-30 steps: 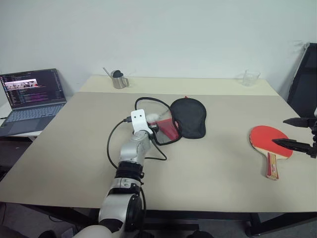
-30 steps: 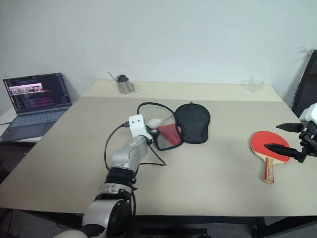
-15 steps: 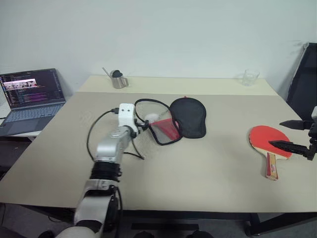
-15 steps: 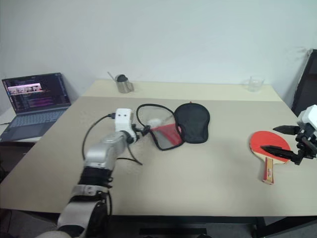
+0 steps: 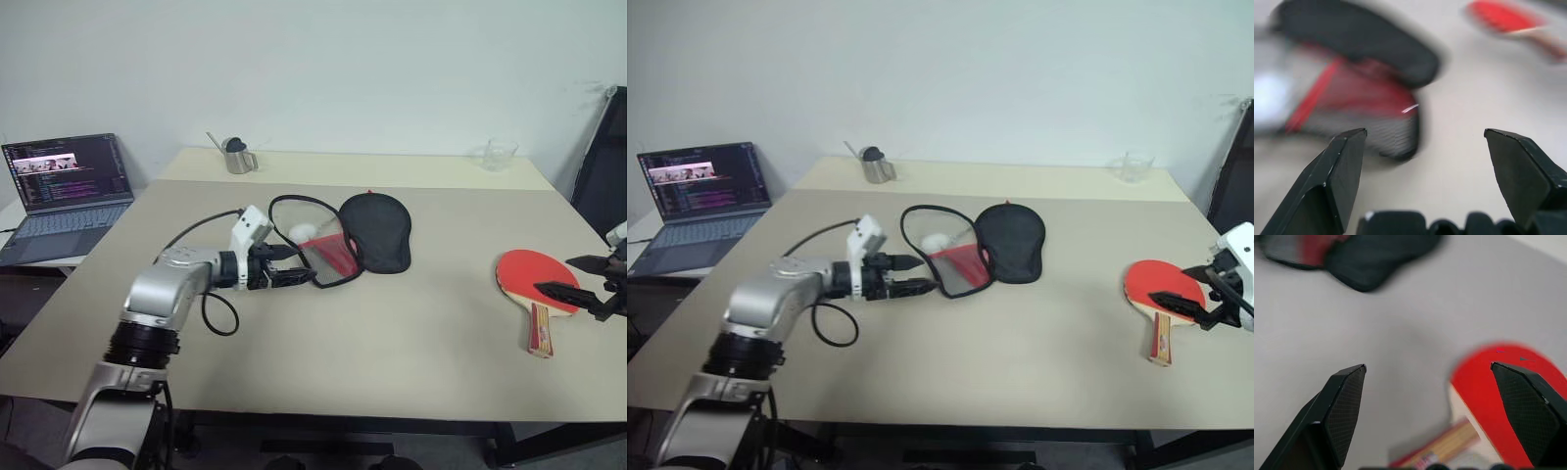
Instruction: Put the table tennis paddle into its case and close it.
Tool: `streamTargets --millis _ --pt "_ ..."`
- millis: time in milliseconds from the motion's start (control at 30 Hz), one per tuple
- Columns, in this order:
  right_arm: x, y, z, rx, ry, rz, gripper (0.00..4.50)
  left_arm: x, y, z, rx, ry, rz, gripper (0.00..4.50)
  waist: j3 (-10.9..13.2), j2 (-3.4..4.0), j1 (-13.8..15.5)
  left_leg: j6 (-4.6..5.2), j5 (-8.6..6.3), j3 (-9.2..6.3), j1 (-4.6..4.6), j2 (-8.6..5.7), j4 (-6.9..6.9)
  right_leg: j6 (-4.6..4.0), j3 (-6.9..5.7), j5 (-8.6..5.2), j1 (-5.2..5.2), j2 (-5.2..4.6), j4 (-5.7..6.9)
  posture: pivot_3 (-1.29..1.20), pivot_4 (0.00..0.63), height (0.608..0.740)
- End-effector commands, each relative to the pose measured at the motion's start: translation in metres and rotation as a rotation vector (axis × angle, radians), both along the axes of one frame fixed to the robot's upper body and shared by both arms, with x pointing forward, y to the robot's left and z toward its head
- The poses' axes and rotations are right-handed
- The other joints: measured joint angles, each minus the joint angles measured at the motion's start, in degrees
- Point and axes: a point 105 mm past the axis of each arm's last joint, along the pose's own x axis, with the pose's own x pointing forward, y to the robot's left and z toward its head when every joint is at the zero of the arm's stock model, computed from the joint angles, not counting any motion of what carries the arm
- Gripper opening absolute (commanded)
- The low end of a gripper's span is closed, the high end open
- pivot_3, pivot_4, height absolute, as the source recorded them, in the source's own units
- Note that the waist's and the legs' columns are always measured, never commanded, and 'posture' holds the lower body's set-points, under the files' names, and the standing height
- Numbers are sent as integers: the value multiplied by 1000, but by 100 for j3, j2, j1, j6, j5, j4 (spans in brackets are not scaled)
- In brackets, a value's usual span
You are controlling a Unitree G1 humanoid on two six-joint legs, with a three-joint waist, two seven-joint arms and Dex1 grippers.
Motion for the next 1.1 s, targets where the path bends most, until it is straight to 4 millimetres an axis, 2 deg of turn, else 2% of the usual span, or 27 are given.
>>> streamTargets --millis 33,167,367,533,700,800,933,1100 --pt "7 -17 3 54 -19 -246 4500 -10 -4 33 -21 -114 -131 4189 -2 3 2 0 0 -2 1 -3 0 -1 1 1 0 1 2 0 150 740" --pt "8 -26 -2 171 -11 -428 4500 -13 -3 36 -8 -119 -198 4189 -3 6 2 1 1 0 1 -8 2 2 3 2 0 13 5 0 150 740" --pt "5 -20 -21 259 18 -575 4500 -13 -5 37 1 -120 -249 4189 -3 6 2 2 0 -3 -5 -6 -10 29 -2 12 -4 21 -2 0 150 740" --pt "3 -7 -38 277 61 -601 4500 -15 -11 36 -5 -115 -286 4189 -3 7 -13 2 0 0 -6 -4 -10 29 1 13 -7 22 0 0 150 740" --pt "3 -15 -61 289 93 -710 4500 -22 -28 38 -50 -111 -348 4189 -4 7 -10 2 0 -3 -5 -4 -8 29 -1 13 -5 22 0 0 150 740" --pt "8 -15 -67 276 97 -719 4500 -29 -38 28 -8 -111 -391 4189 -3 7 -12 2 0 0 -6 -6 -8 30 2 13 -6 22 0 0 150 740" --pt "16 -22 -72 286 78 -762 4500 -22 -47 16 57 -130 -354 4189 -4 8 -13 3 0 -1 -4 -8 -10 30 2 13 -6 25 0 0 150 740" --pt "28 -14 -87 290 99 -755 4500 -27 -53 15 53 -134 -374 4189 -4 8 -51 3 0 -2 -4 -8 -11 28 2 13 -7 33 2 0 150 740"
